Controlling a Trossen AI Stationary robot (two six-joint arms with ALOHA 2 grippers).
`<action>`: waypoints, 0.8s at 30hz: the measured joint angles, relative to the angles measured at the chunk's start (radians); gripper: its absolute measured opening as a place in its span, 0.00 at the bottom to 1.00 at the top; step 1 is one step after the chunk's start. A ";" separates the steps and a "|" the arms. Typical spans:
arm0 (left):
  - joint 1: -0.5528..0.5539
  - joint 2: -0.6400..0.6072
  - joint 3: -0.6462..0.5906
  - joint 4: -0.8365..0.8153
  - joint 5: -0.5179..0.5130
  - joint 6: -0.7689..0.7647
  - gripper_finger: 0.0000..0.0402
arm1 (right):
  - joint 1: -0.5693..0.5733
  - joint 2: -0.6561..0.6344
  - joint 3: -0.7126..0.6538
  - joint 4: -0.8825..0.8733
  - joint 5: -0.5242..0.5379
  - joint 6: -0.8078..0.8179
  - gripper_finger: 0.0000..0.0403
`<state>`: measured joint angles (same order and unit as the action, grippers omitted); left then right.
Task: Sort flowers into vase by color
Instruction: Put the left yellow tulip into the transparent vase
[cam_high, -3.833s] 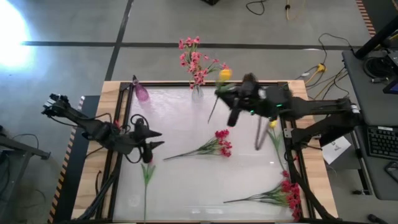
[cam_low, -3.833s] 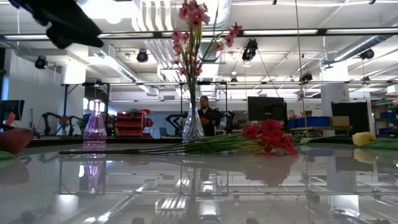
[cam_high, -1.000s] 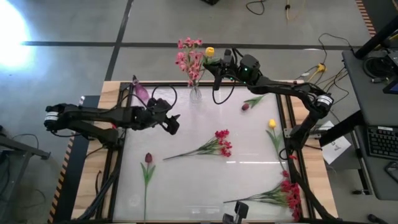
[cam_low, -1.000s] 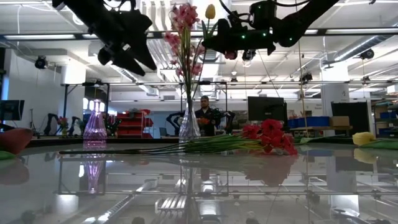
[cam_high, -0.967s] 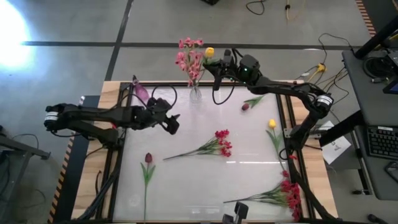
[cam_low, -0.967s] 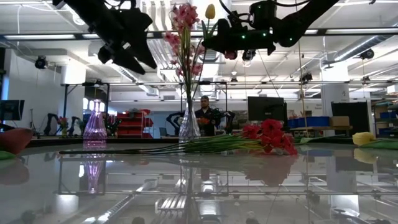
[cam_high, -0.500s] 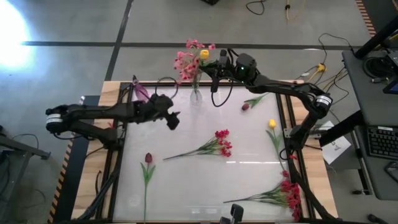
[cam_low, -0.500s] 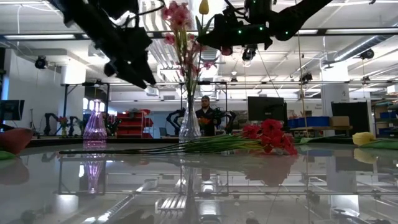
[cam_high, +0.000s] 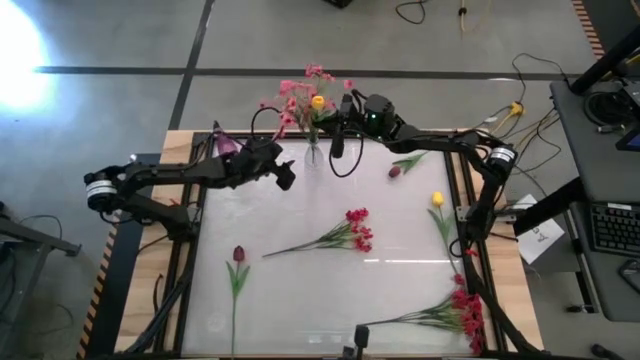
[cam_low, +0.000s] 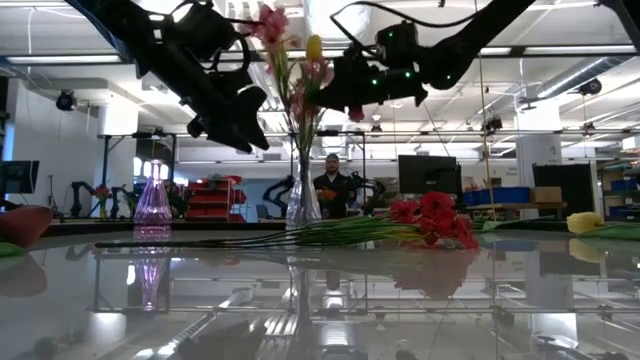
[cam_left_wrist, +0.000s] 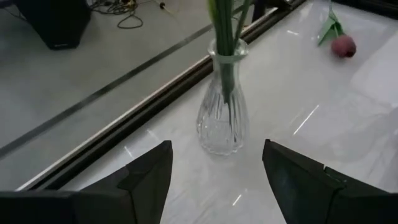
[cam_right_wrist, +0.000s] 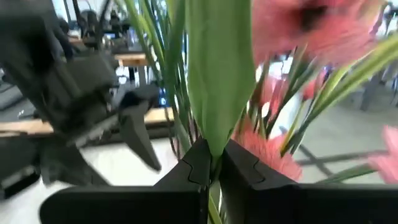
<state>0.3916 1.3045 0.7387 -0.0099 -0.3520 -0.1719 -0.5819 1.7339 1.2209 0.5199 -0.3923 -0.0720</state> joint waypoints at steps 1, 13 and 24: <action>0.000 -0.009 0.000 -0.003 0.000 0.000 0.59 | 0.001 0.003 0.000 -0.011 0.000 0.000 0.03; 0.003 -0.125 -0.002 -0.089 -0.005 0.030 0.59 | 0.023 -0.040 0.035 -0.232 0.000 0.019 0.38; -0.009 -0.309 -0.055 -0.236 0.003 0.010 0.59 | 0.088 -0.198 0.127 -0.723 0.145 -0.050 0.58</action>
<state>0.3823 0.9955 0.6838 -0.2458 -0.3492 -0.1618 -0.4942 1.5363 1.3476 -0.2033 -0.2477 -0.1223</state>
